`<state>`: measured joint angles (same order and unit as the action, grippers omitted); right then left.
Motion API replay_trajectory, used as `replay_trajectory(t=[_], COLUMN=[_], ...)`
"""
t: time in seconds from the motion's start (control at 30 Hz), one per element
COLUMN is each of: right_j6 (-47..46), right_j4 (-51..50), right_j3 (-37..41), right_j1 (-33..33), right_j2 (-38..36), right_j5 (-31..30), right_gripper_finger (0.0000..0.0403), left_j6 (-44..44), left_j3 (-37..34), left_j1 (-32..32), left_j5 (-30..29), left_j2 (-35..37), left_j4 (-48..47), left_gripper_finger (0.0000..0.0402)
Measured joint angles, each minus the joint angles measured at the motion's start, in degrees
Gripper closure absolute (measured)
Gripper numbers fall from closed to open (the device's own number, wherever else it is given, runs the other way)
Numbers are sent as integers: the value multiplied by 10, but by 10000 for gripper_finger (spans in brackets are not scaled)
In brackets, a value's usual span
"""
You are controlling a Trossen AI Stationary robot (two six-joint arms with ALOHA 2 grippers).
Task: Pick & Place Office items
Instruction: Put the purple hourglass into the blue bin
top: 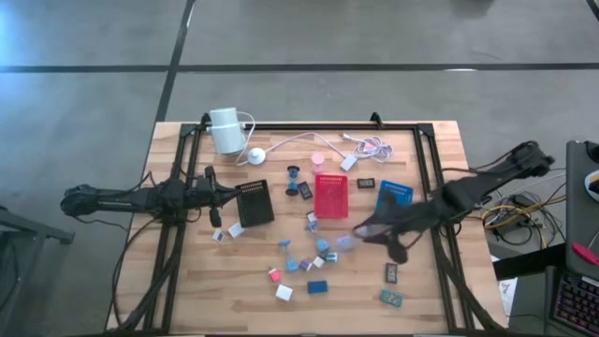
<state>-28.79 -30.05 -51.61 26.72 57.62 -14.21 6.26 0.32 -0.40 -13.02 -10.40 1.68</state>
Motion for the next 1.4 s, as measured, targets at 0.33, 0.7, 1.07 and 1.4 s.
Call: replay_trajectory(t=[0.33, 0.7, 1.07, 1.4], right_j6=[9, 37, 24, -105], right_j4=[150, 290, 325, -120], right_j3=[200, 368, 422, 140], right_j1=[0, -2, -5, -43], right_j2=[-209, -316, -351, -253], right_j5=[-45, -70, -83, -119], right_gripper_finger=[208, 208, 208, 208], left_j6=[0, 2, -1, -2], left_j3=[0, 0, 0, 0], left_j1=[0, 0, 0, 0], left_j5=[0, 0, 0, -1], left_j2=[-11, -18, -19, -20], left_j4=[0, 0, 0, 2], left_gripper_finger=[399, 399, 399, 399])
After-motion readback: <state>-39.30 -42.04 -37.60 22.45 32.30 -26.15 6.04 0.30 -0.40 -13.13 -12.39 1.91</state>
